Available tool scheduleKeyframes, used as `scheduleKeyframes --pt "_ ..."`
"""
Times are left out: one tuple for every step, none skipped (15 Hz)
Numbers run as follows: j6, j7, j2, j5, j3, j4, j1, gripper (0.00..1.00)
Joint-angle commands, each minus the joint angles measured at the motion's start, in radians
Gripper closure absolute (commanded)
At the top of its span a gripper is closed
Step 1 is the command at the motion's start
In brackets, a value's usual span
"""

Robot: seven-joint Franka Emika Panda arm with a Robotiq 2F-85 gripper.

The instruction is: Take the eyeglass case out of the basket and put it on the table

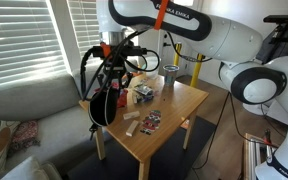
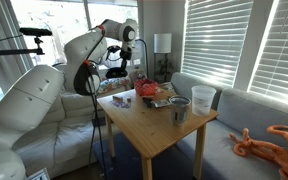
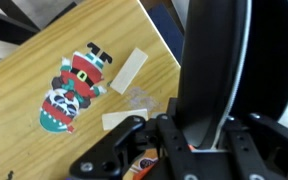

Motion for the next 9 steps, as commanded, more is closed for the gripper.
scheduleKeyframes --pt "-0.013 0.062 0.008 0.011 0.004 0.015 0.007 0.97" --pt "-0.012 0.078 0.008 0.011 0.006 0.014 0.012 0.89" --pt "-0.012 0.076 0.01 0.009 0.005 0.015 0.014 0.89" --pt "-0.012 0.073 0.011 0.009 0.005 0.015 0.012 0.89" --pt "-0.012 0.07 0.012 0.009 0.004 0.015 0.008 0.89" --pt "-0.012 0.068 0.013 0.009 0.003 0.015 0.006 0.97" --pt "-0.006 0.151 0.005 0.017 -0.007 0.016 -0.002 0.97" --pt "0.026 0.191 0.007 0.044 0.003 0.028 -0.021 0.97" --pt "0.035 0.229 -0.01 0.058 0.008 0.011 -0.041 0.97"
